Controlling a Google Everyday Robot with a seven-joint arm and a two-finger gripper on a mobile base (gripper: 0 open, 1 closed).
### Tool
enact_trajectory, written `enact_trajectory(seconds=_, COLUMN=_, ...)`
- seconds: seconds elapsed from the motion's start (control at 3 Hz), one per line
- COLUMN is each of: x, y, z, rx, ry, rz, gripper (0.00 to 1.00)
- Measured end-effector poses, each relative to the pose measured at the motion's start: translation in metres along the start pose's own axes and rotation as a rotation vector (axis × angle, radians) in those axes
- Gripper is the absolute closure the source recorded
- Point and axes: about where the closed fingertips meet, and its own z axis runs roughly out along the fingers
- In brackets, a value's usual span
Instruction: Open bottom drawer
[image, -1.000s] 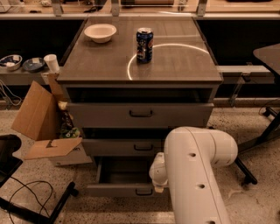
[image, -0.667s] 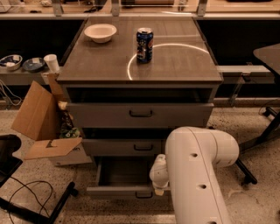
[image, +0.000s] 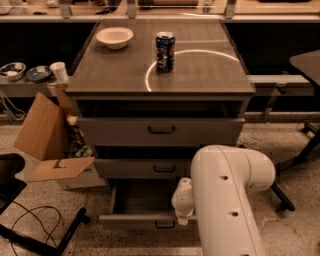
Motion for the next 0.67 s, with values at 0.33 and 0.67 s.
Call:
enact_trajectory(seconds=0.33, x=0.0025, y=0.0105, z=0.0020, rx=-0.015, ry=0.009, rz=0.004, gripper=1.00)
enact_trajectory(seconds=0.67, x=-0.0002, y=0.0104, z=-0.0013, rx=-0.015, ry=0.009, rz=0.004, gripper=1.00)
